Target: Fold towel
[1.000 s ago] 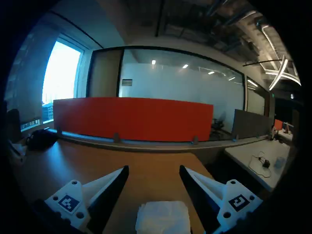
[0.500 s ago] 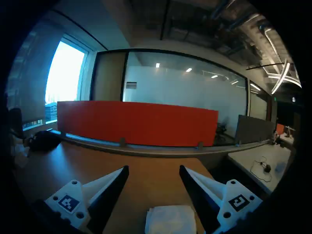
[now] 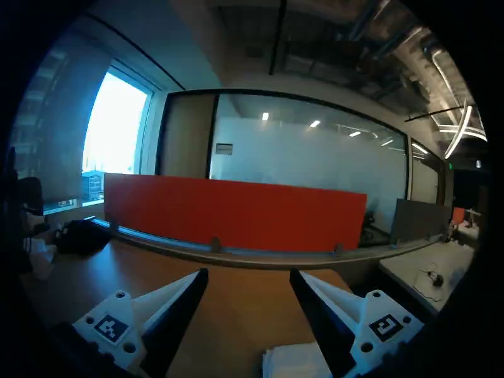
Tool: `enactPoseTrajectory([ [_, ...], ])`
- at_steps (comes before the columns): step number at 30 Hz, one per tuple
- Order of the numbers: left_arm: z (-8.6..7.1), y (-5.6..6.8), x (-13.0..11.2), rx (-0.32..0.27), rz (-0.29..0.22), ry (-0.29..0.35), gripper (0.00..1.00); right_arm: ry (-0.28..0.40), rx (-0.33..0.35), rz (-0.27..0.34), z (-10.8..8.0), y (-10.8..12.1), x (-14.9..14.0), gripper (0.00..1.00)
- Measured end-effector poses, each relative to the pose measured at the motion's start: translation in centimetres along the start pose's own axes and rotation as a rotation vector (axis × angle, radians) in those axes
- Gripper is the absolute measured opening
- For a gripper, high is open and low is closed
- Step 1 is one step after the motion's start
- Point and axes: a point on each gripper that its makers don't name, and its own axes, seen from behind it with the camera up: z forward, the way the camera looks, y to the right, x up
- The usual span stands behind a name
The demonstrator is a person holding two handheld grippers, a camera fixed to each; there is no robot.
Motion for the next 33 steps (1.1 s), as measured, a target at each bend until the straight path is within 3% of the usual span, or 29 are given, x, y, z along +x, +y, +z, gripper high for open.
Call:
enactPoseTrajectory([
  [17, 0.3, -1.6, 2.7, -0.009, -0.013, 0.073, 0.97, 0.034, 0.045, 0.041, 0.5, -6.4, 2.2, 1.0],
  [33, 0.8, -1.5, 2.6, -0.02, -0.012, 0.116, 0.97, 0.039, 0.06, 0.049, 1.2, -8.1, 2.8, 1.0],
])
